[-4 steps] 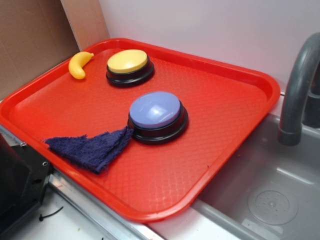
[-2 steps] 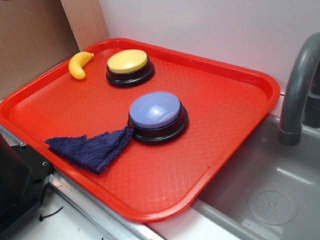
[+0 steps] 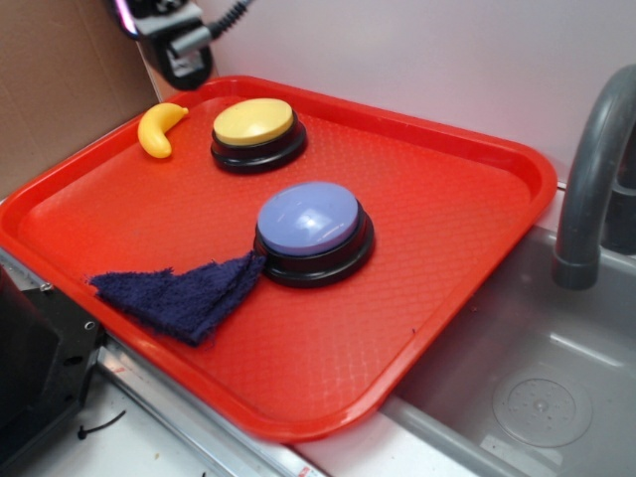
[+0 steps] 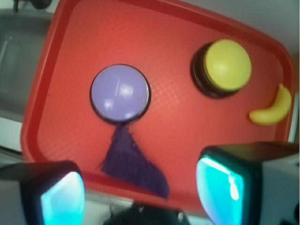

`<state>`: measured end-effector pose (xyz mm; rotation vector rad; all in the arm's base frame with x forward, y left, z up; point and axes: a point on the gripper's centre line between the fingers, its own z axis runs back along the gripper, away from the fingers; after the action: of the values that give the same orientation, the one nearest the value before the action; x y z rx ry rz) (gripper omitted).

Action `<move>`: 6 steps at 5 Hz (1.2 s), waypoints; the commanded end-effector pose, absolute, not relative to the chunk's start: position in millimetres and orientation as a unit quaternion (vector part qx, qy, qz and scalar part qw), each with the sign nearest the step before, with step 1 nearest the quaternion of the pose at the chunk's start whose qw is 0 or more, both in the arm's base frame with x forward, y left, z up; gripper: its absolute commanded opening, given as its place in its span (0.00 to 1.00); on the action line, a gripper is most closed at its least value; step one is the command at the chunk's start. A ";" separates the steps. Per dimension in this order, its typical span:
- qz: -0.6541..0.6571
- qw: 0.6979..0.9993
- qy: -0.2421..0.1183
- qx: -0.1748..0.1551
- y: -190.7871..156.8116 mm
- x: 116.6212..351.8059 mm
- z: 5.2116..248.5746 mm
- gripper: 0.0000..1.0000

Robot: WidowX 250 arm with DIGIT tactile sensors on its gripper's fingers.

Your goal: Push the purple button.

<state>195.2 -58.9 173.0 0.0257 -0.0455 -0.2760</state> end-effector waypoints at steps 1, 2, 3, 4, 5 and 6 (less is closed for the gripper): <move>-0.187 0.980 -0.066 0.008 -72.9 231.2 124.8 1.00; -0.197 0.979 -0.058 -0.005 -76.4 231.5 102.1 1.00; -0.193 0.979 -0.057 -0.010 -74.4 230.7 97.8 1.00; -0.190 0.980 -0.058 -0.011 -73.0 230.8 101.3 1.00; -0.201 0.978 -0.057 -0.024 -77.6 236.6 84.6 1.00; -0.217 0.975 -0.038 -0.033 -90.9 240.4 55.9 1.00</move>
<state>238.5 -85.8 52.9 -0.0676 -0.0544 -0.4305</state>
